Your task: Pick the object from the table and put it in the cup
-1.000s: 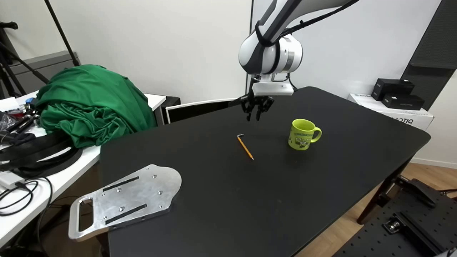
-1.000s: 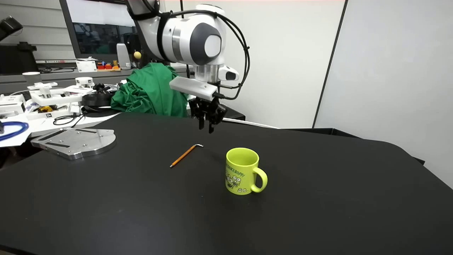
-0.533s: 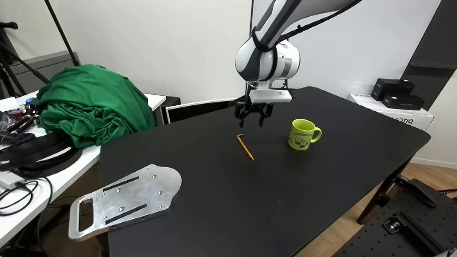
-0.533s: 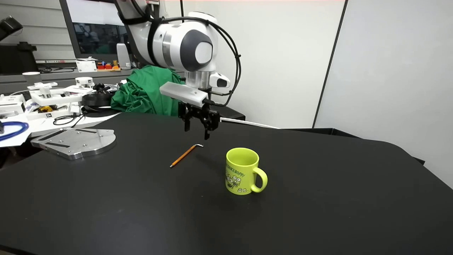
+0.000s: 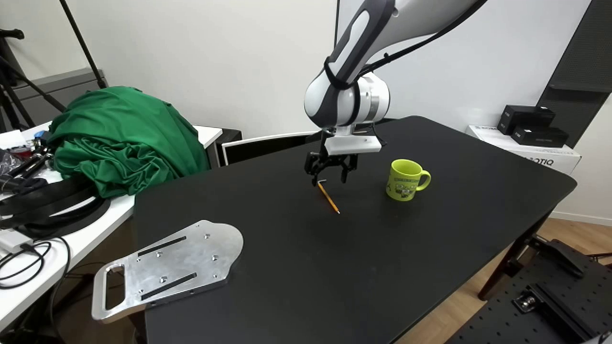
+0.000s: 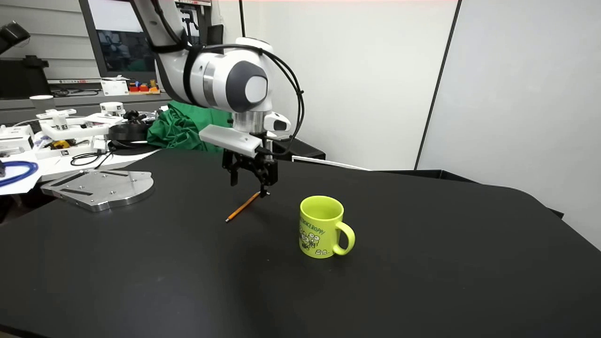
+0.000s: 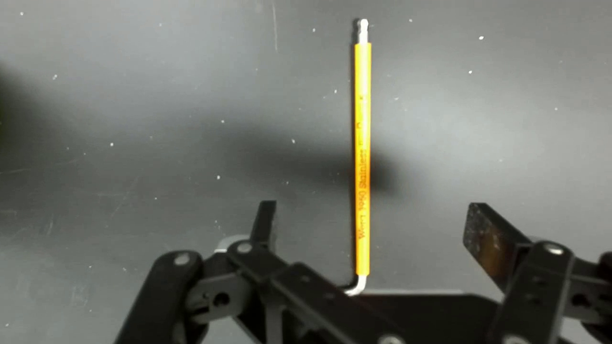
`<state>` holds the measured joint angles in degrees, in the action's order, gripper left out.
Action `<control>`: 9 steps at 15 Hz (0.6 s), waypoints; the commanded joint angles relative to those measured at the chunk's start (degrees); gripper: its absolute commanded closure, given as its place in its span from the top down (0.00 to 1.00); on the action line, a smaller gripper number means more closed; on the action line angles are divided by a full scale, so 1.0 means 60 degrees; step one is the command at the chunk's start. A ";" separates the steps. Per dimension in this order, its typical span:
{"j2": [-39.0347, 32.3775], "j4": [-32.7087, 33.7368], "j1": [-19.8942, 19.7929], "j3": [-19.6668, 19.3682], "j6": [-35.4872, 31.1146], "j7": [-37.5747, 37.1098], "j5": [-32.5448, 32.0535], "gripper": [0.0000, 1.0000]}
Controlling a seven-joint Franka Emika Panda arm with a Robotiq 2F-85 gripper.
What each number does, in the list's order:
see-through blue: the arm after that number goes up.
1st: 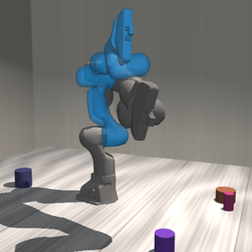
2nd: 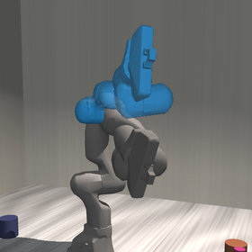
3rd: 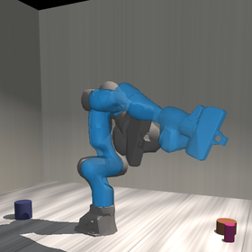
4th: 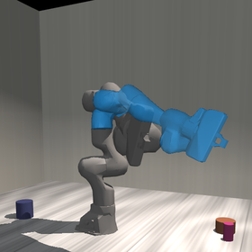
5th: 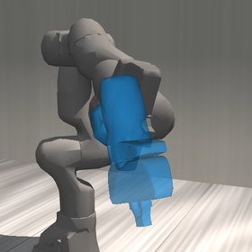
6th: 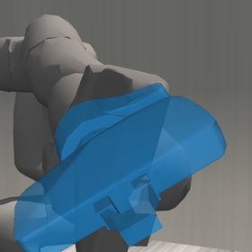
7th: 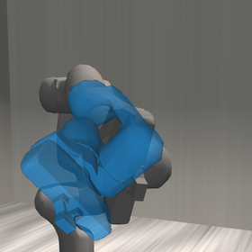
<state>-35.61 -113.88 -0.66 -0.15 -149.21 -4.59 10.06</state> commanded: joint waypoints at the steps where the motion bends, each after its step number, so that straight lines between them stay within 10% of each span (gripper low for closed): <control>1: -0.0471 0.0399 0.0117 -0.0055 -0.0070 -0.0328 -0.0133 1.00; 2: -0.0591 0.0470 0.0142 -0.0075 -0.0104 -0.0340 -0.0154 0.75; 9: -0.0954 0.0773 0.0117 -0.0116 -0.0091 -0.0339 -0.0134 0.33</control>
<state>-40.38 -111.00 -0.18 -0.50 -150.06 -4.59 9.93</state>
